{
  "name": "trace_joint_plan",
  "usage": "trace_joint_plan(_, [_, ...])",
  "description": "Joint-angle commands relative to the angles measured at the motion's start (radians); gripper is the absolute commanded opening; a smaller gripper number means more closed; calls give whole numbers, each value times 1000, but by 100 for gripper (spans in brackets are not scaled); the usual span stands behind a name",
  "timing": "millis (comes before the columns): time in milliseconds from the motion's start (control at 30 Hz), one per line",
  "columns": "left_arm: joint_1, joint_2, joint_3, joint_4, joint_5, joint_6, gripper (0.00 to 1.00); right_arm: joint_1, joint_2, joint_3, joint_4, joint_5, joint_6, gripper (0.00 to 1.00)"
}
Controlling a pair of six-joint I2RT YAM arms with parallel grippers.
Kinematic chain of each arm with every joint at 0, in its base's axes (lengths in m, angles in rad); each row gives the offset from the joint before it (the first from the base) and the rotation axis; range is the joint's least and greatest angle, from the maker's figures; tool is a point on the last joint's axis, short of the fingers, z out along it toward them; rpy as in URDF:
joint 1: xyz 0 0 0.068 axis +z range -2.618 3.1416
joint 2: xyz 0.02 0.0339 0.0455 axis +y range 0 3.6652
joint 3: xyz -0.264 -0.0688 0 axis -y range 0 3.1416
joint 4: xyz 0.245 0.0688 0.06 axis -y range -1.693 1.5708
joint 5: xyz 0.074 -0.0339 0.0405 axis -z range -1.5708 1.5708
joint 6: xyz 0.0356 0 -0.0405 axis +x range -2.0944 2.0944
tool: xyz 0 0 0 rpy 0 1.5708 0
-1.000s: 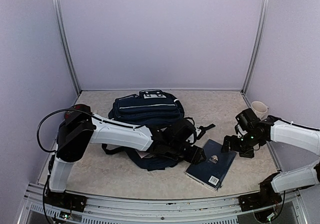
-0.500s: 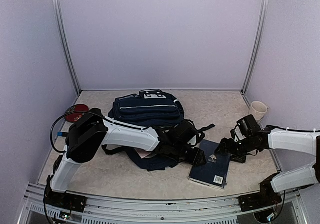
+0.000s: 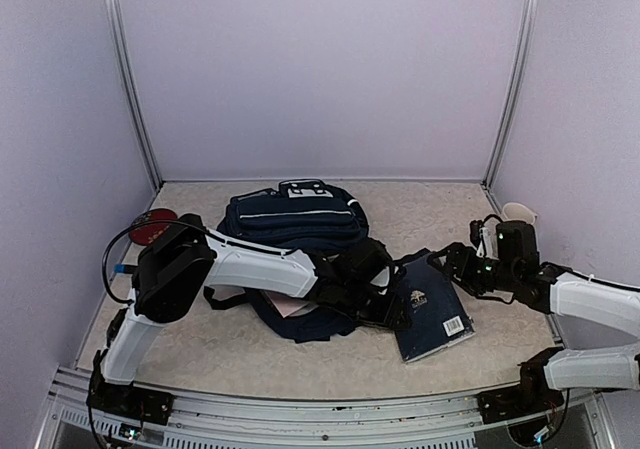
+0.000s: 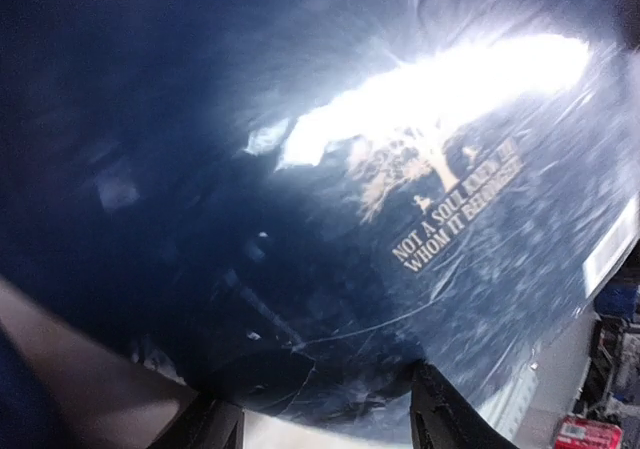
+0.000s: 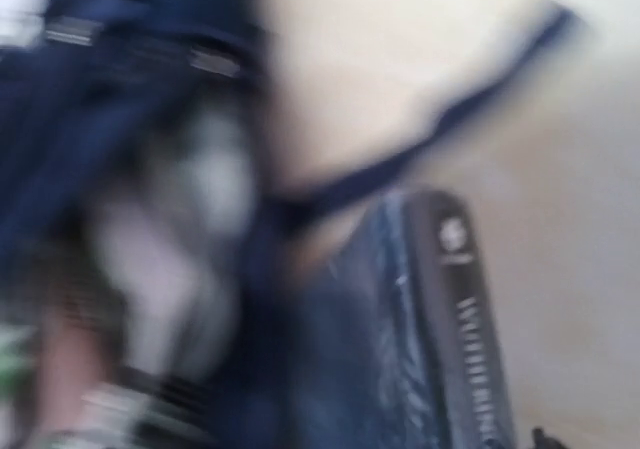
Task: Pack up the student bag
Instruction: Pick up the book from the center of the board.
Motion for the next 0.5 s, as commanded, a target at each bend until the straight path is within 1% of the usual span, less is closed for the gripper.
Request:
trace_joint_plan(0, [-37,87,0,146,55,12,54,104,-13,39,112,-376,82,84])
trace_joint_plan(133, [-36,72,-23,166,52,12,54,105,9,37,-14,-304,55,81])
trace_joint_plan(333, [-31,72,-31,177,52,5,55,157,31,22,-32,-297,56,79])
trace_joint_plan(433, [-31,67,-37,185,48,3,55,177,34,61,-138,-243,16,78])
trace_joint_plan(467, [-30,62,-43,189,46,2,55,181,32,70,-173,-227,3,76])
